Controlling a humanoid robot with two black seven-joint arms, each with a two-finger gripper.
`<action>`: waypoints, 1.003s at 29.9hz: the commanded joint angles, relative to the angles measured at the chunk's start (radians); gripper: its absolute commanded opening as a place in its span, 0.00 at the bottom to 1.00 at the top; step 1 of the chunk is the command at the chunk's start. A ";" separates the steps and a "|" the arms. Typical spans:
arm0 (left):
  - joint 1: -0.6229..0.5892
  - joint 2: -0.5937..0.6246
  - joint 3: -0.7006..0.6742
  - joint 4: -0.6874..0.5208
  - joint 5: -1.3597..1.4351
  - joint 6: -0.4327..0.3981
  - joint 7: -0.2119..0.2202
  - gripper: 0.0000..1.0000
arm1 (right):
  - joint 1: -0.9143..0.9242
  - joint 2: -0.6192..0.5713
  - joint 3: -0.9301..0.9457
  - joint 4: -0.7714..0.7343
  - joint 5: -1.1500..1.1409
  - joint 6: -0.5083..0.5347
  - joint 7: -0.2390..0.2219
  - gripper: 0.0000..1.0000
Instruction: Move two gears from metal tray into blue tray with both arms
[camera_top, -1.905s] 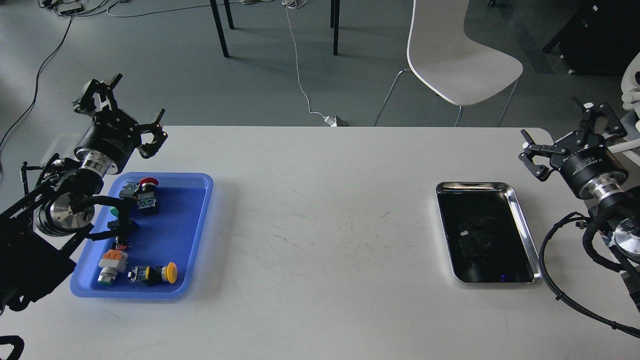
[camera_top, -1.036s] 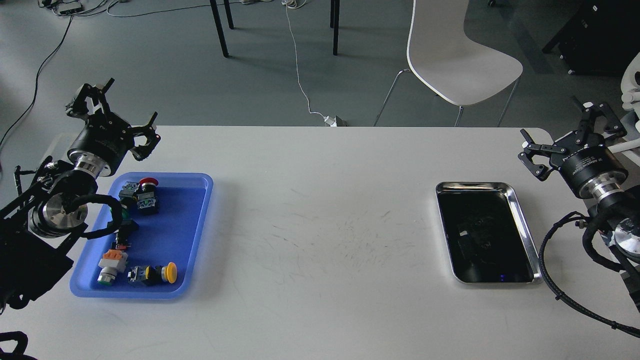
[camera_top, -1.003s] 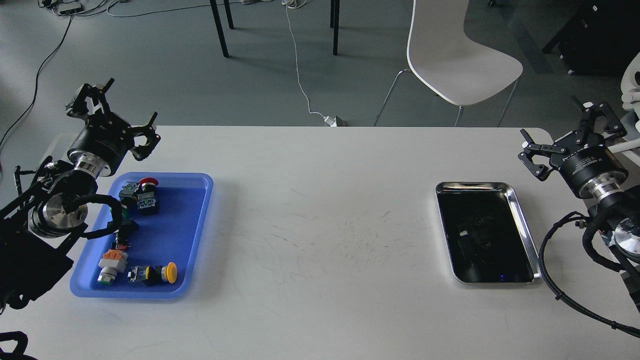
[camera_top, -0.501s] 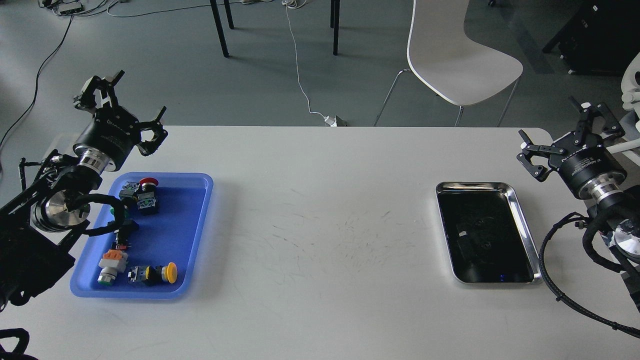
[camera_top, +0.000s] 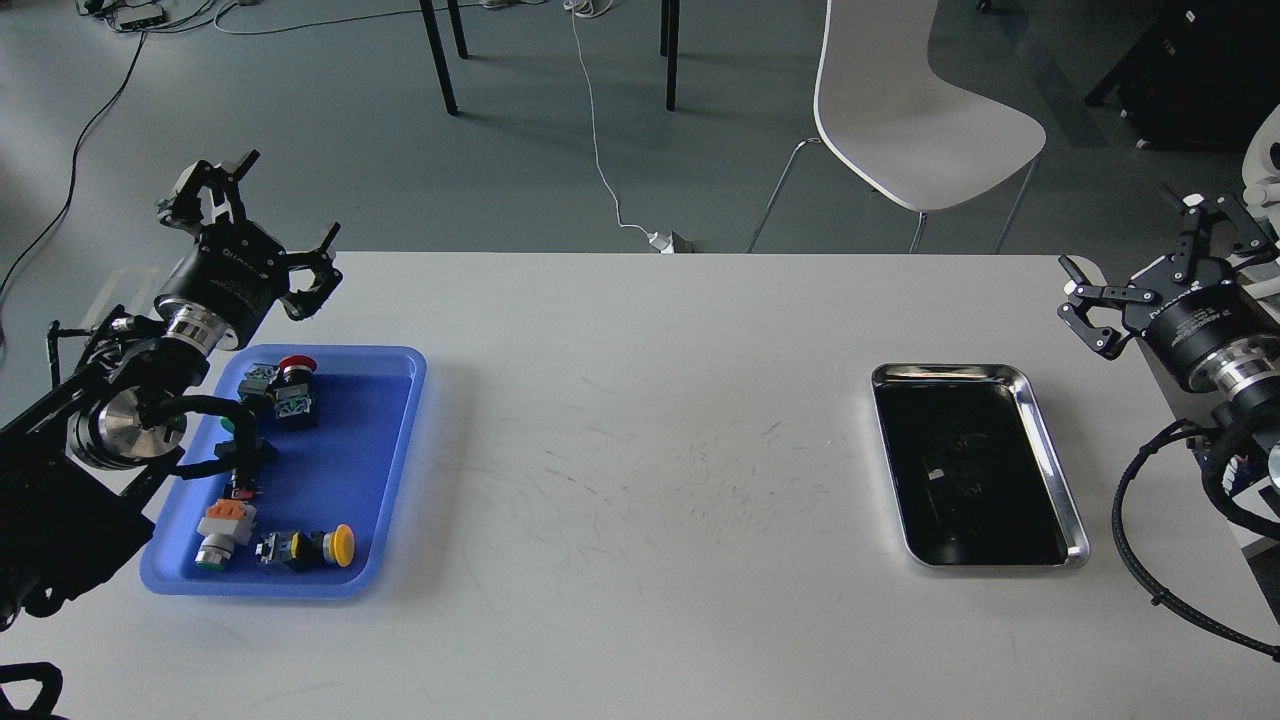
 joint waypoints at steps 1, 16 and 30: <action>0.000 -0.002 -0.001 0.000 0.011 0.001 -0.007 0.99 | 0.007 -0.087 -0.062 0.048 -0.014 0.000 -0.002 0.99; -0.003 -0.011 -0.004 -0.003 0.011 0.006 -0.018 0.99 | 0.355 -0.462 -0.517 0.263 -0.546 -0.059 -0.201 0.99; -0.001 -0.002 -0.004 -0.003 0.011 0.006 -0.029 0.99 | 0.944 -0.277 -1.350 0.266 -0.870 -0.057 -0.221 0.98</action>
